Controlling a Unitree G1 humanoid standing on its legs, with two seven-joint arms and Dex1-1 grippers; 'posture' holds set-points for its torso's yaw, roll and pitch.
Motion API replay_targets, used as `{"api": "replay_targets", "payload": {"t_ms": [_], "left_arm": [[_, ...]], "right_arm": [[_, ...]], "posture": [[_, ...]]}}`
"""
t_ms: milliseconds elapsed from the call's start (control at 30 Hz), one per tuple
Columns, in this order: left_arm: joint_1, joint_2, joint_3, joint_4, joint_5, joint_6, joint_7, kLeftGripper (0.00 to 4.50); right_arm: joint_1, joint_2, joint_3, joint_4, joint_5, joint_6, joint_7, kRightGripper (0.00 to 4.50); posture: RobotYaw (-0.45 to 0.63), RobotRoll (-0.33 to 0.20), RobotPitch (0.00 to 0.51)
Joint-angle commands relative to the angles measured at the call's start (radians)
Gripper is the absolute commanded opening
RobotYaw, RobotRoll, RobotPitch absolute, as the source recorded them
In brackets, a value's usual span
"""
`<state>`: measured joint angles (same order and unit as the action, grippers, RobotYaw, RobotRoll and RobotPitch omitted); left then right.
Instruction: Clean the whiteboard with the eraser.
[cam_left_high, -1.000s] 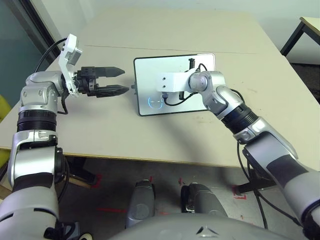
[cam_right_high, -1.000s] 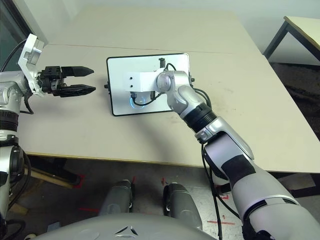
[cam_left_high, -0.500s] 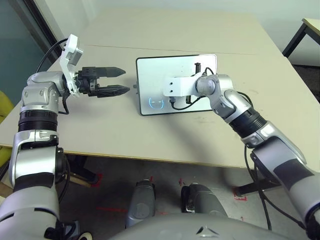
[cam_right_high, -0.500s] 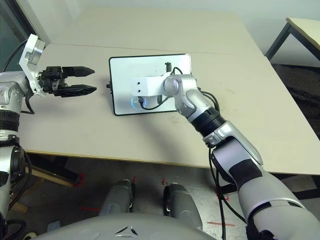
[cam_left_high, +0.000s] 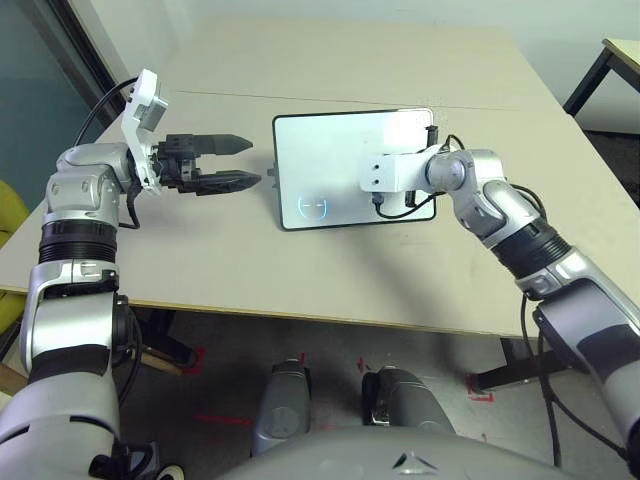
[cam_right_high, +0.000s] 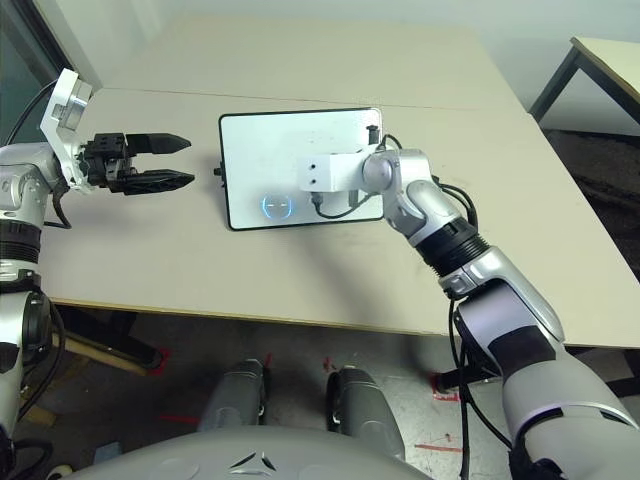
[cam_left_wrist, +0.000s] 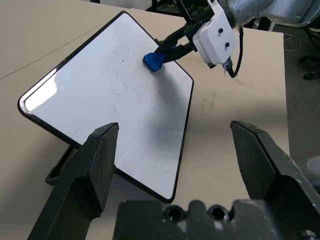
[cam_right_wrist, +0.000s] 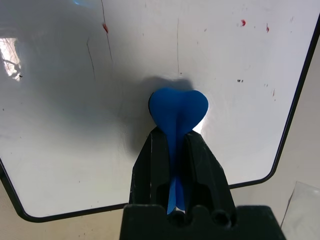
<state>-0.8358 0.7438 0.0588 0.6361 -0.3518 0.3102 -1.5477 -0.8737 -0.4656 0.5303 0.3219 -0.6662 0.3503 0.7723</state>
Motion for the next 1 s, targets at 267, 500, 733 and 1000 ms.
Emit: {"api": "replay_targets", "payload": {"t_ms": [267,500,733,1000], "left_arm": [[0.008,0.006,-0.001,-0.015,-0.003,0.008,-0.003,4.50],[0.017,0.008,0.002,-0.016,-0.004,0.006,-0.001,4.50],[0.019,-0.009,-0.001,-0.013,-0.005,-0.002,0.003,4.50],[0.011,-0.024,-0.001,0.000,0.000,-0.013,0.007,4.50]], "right_arm": [[0.075,-0.008,-0.206,-0.182,0.235,0.233,0.164,0.14],[0.088,-0.102,-0.446,-0.251,0.417,0.578,0.181,0.14],[0.092,-0.124,-0.613,-0.212,0.529,0.817,0.056,0.14],[0.133,-0.006,-0.793,-0.079,0.592,0.873,-0.219,0.14]], "posture": [[0.28,0.000,0.051],[0.27,0.000,0.062],[0.25,0.000,0.062],[0.25,0.000,0.061]]}}
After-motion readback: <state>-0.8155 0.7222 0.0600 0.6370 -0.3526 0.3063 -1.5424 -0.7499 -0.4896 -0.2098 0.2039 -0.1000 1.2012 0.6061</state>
